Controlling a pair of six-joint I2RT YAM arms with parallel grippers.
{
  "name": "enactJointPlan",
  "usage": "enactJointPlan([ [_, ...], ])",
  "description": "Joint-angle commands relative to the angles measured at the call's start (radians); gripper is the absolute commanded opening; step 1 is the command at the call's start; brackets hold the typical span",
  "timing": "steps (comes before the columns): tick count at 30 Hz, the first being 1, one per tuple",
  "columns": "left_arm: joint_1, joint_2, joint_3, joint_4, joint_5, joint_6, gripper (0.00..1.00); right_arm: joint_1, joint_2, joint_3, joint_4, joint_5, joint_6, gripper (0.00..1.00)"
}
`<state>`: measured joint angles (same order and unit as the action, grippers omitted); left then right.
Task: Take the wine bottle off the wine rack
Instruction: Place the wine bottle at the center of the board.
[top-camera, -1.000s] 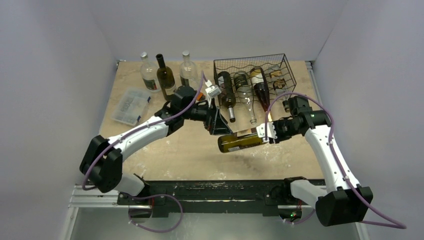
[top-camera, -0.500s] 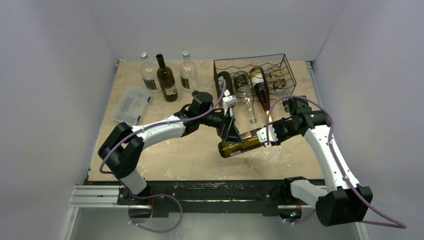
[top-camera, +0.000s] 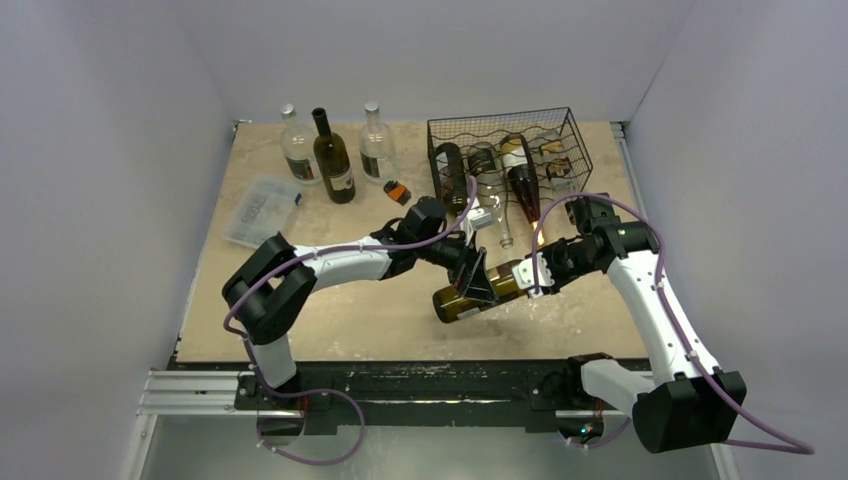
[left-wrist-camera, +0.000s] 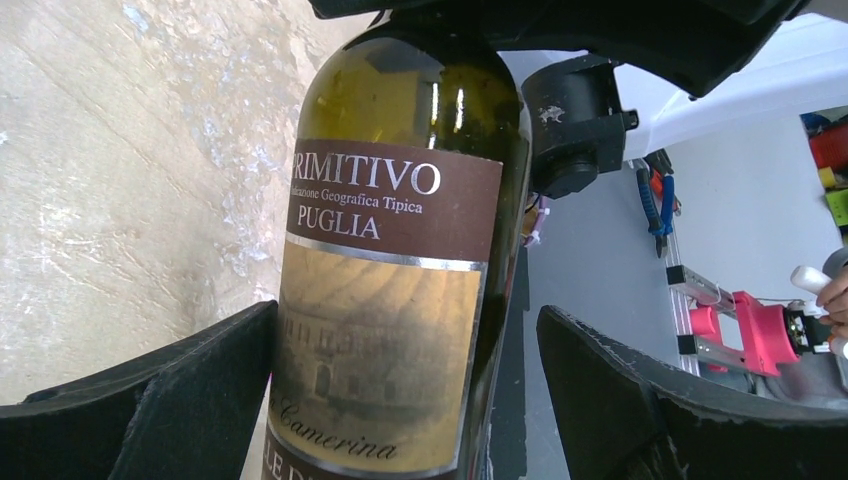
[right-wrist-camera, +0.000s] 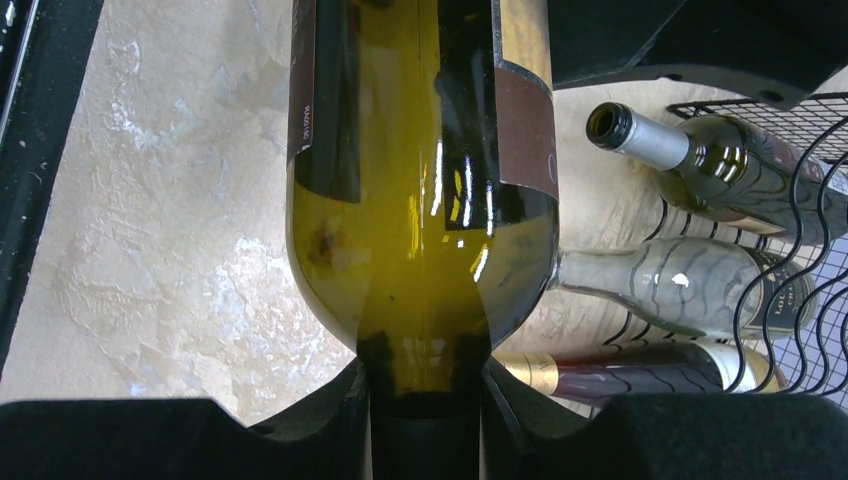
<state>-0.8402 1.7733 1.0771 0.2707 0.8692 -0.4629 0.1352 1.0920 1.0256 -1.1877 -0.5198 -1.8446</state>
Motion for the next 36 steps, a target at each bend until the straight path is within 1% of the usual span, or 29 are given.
enactJointPlan([
  [1,-0.017,0.024,0.041,0.058,0.005,0.030,1.00,0.008,-0.017,0.011,0.013,-0.116,-0.010,0.00],
  [5,-0.026,0.037,0.040,0.067,0.006,0.027,1.00,0.011,-0.018,0.011,0.007,-0.123,-0.012,0.00],
  [10,-0.038,0.051,0.043,0.086,0.011,0.011,0.97,0.014,-0.015,0.010,0.010,-0.130,-0.012,0.00],
  [17,-0.049,0.075,0.044,0.114,0.020,-0.020,0.90,0.019,-0.015,0.001,0.013,-0.134,-0.012,0.00],
  [24,-0.060,0.071,0.013,0.173,-0.005,-0.046,0.82,0.022,-0.017,-0.009,0.013,-0.135,-0.011,0.00],
  [36,-0.071,0.074,0.007,0.169,-0.009,-0.046,0.75,0.029,-0.015,-0.022,0.024,-0.129,-0.006,0.00],
])
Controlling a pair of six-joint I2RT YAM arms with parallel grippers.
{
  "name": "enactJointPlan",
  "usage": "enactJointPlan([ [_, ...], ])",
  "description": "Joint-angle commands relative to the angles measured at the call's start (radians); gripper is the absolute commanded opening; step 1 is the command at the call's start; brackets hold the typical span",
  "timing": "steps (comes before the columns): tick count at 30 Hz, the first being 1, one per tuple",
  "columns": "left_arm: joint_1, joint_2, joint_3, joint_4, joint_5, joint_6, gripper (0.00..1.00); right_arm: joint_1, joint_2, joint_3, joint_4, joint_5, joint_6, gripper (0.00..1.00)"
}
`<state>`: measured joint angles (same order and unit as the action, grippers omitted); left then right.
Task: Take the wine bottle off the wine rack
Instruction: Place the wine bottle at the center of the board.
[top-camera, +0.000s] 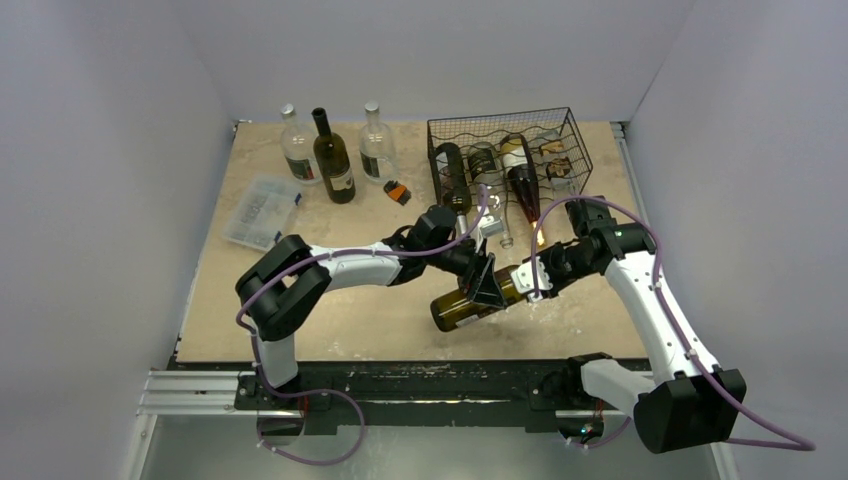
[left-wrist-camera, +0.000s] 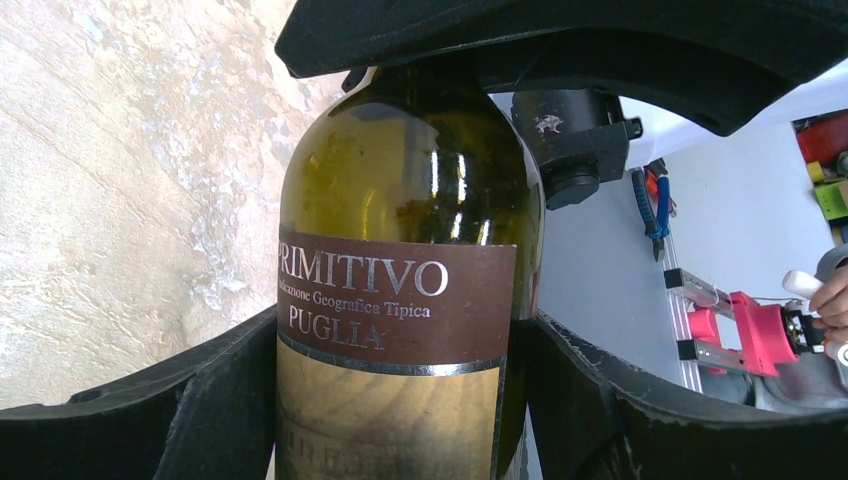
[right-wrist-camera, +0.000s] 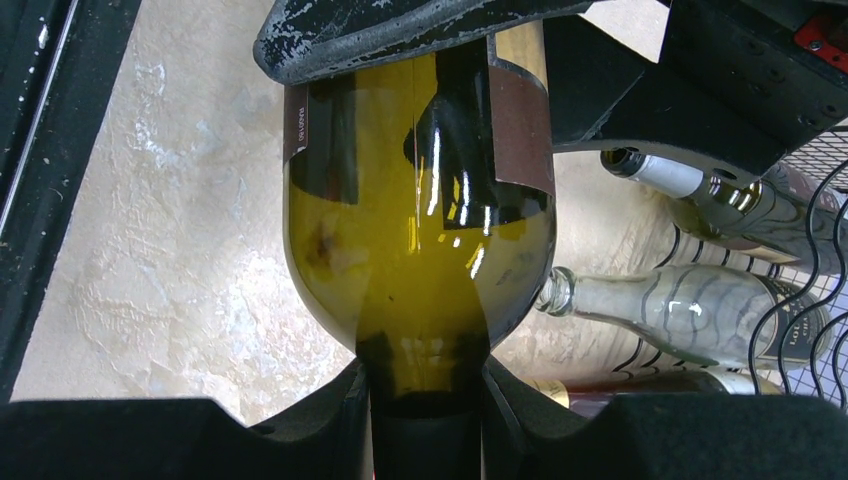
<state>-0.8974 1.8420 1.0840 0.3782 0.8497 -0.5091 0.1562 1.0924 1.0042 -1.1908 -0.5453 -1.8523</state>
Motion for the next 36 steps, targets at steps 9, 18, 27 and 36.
enactJointPlan([
  [9,-0.020,0.004,-0.003,0.051,-0.004,0.015,0.51,0.012,-0.012,-0.010,0.037,-0.099,0.010,0.00],
  [18,-0.022,0.004,0.001,0.048,-0.010,0.020,0.13,0.016,-0.011,-0.021,0.049,-0.094,0.019,0.00],
  [27,-0.021,0.014,0.003,0.076,-0.004,0.011,0.00,0.019,-0.010,-0.038,0.083,-0.089,0.045,0.03],
  [36,-0.021,0.009,-0.020,0.144,-0.042,0.020,0.00,0.021,-0.022,-0.080,0.136,-0.082,0.076,0.34],
])
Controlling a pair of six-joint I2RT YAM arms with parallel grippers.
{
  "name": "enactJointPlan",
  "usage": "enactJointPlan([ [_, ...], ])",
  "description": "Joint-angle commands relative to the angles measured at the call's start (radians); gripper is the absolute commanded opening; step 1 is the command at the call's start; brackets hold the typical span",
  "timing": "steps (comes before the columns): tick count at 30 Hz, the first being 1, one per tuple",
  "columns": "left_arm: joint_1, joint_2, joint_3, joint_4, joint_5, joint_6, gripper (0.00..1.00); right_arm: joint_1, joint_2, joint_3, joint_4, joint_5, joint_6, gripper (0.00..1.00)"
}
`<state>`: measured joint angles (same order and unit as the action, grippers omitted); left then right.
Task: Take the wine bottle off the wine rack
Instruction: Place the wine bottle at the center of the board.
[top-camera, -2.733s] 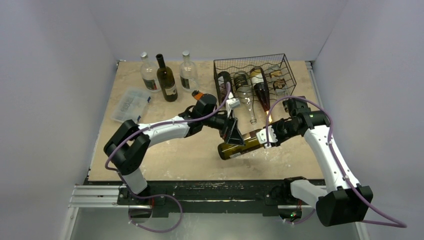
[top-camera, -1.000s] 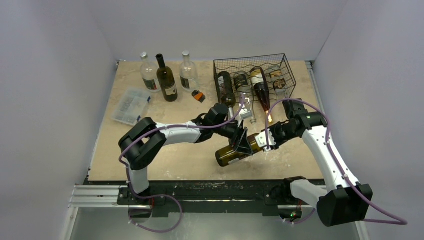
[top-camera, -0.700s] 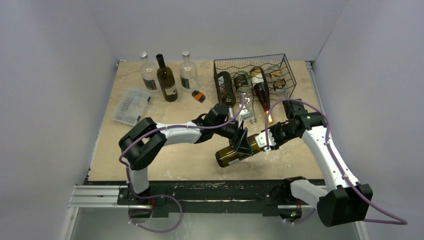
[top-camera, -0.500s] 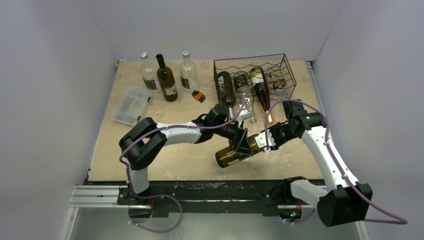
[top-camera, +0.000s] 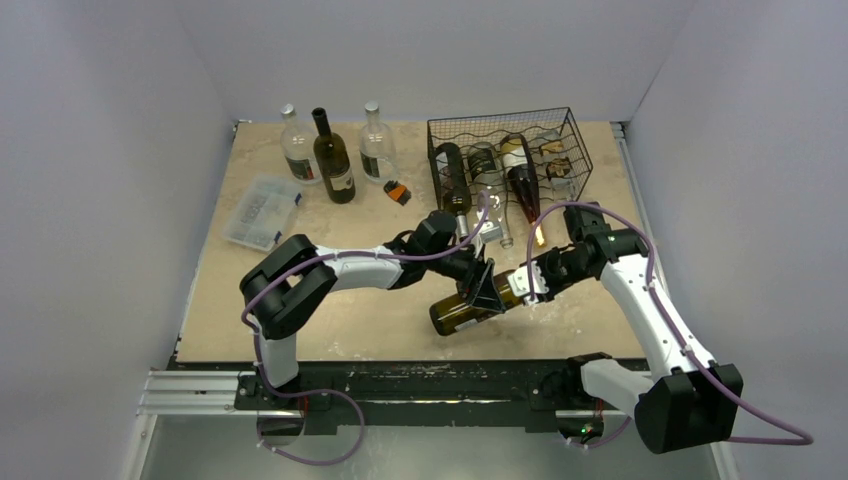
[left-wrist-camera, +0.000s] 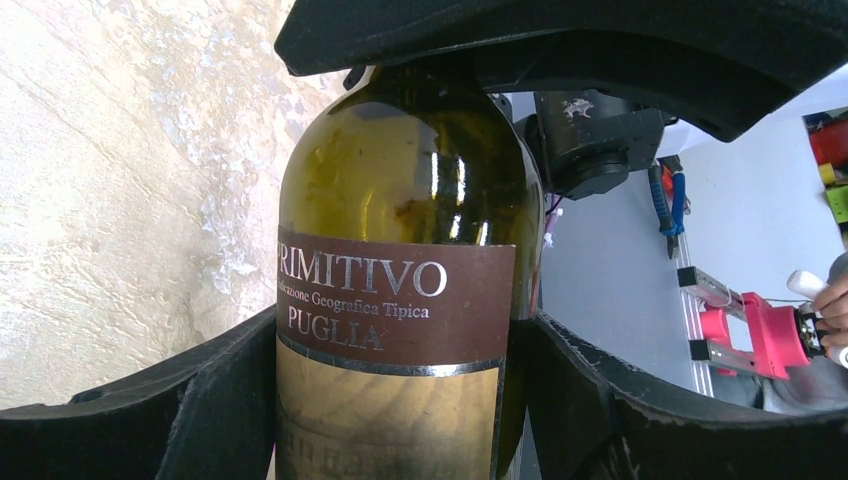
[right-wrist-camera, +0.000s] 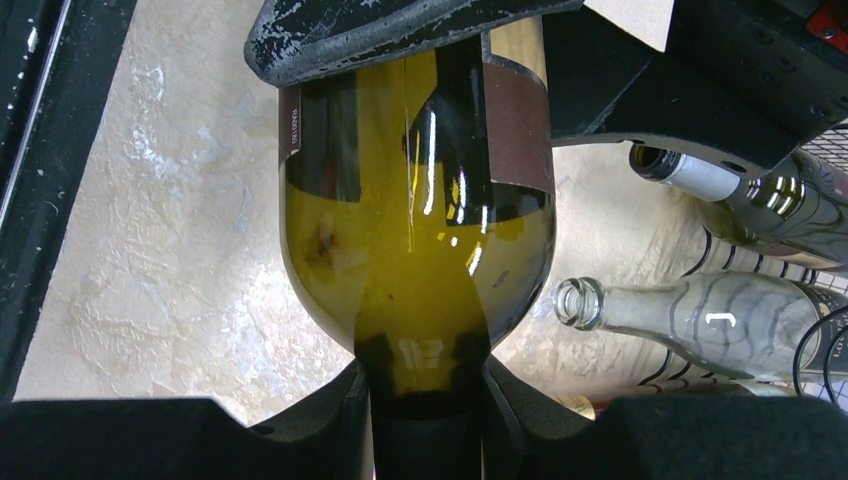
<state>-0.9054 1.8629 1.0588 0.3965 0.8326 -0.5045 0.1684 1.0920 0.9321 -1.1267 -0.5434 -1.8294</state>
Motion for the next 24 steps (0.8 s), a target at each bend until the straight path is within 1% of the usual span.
enactJointPlan([
  [1,-0.014,-0.012,0.003,0.131,-0.027,0.015,0.00,0.009,-0.021,-0.011,0.077,-0.082,0.058,0.38],
  [3,-0.013,-0.012,0.000,0.139,-0.030,0.016,0.00,0.009,-0.022,-0.014,0.087,-0.077,0.065,0.44],
  [12,-0.012,-0.015,-0.022,0.156,-0.056,0.017,0.00,0.008,-0.035,0.000,0.099,-0.087,0.140,0.58],
  [15,-0.010,-0.024,-0.038,0.167,-0.075,0.015,0.00,0.009,-0.043,0.014,0.083,-0.100,0.159,0.68],
  [16,-0.010,-0.028,-0.044,0.173,-0.081,0.014,0.00,0.009,-0.045,0.019,0.072,-0.106,0.162,0.74],
  [18,-0.007,-0.035,-0.057,0.188,-0.092,0.008,0.00,0.009,-0.050,0.031,0.053,-0.120,0.169,0.94],
  [19,-0.005,-0.039,-0.062,0.198,-0.099,0.004,0.00,0.009,-0.054,0.037,0.046,-0.125,0.177,0.98],
  [24,0.003,-0.066,-0.103,0.247,-0.132,-0.014,0.00,0.009,-0.074,0.073,0.024,-0.166,0.249,0.99],
])
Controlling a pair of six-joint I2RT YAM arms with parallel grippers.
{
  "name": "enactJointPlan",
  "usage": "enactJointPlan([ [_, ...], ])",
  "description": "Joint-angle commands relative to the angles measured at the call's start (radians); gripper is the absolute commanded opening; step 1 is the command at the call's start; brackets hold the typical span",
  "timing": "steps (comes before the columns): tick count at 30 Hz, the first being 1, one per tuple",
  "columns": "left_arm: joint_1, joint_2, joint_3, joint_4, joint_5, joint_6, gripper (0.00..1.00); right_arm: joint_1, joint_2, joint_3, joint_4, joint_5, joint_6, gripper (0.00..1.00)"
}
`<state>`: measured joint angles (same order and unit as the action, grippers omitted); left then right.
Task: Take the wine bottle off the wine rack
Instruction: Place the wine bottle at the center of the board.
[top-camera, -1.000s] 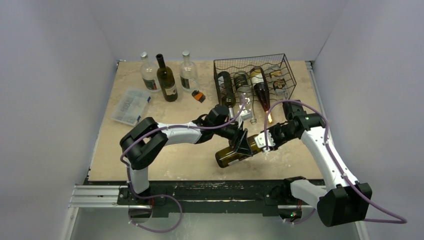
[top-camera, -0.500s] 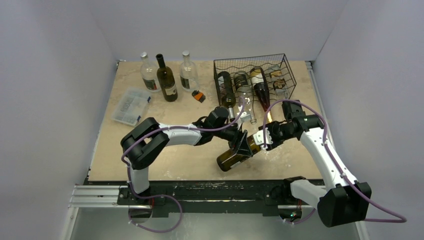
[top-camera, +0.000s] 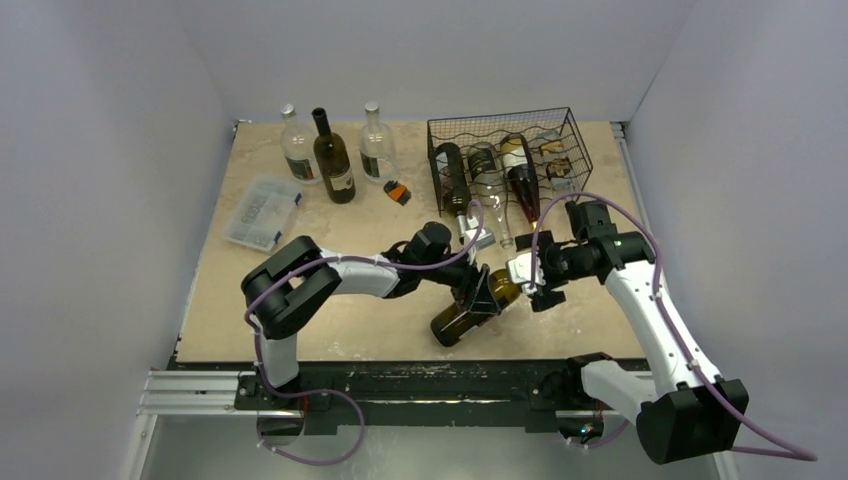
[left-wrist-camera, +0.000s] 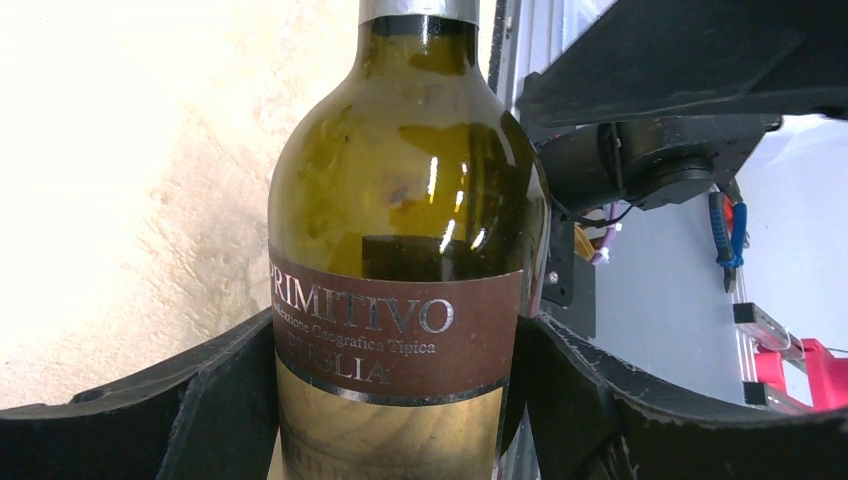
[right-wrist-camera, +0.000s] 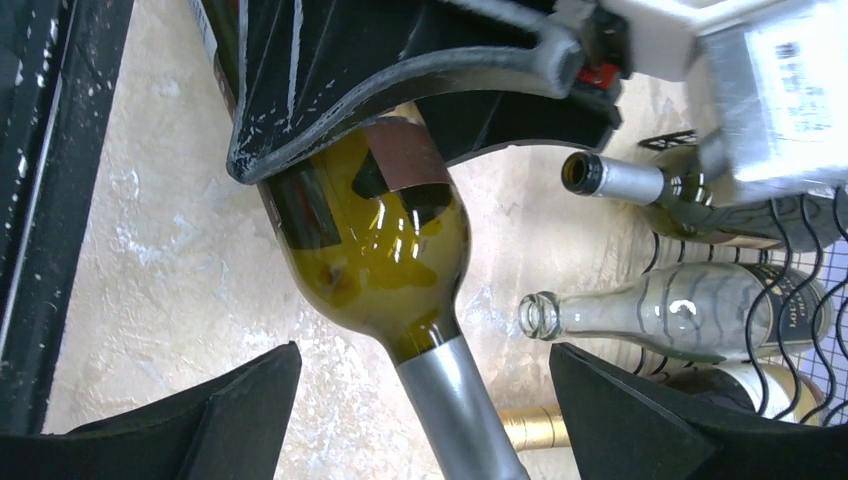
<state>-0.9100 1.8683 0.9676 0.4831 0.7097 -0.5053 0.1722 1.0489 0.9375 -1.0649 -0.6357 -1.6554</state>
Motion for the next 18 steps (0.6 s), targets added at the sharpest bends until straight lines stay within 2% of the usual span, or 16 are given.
enactJointPlan([
  [1,0.008,-0.079,-0.020,0.167,-0.017,-0.013,0.00,0.006,-0.034,0.080,-0.045,-0.088,0.097,0.99],
  [6,0.010,-0.126,-0.064,0.186,-0.063,-0.008,0.00,0.004,-0.050,0.154,-0.058,-0.243,0.276,0.99],
  [12,0.010,-0.199,-0.129,0.216,-0.132,0.008,0.00,0.003,-0.081,0.189,0.052,-0.363,0.641,0.99],
  [18,0.008,-0.260,-0.192,0.260,-0.178,0.019,0.00,-0.078,-0.080,0.222,0.104,-0.464,0.813,0.99],
])
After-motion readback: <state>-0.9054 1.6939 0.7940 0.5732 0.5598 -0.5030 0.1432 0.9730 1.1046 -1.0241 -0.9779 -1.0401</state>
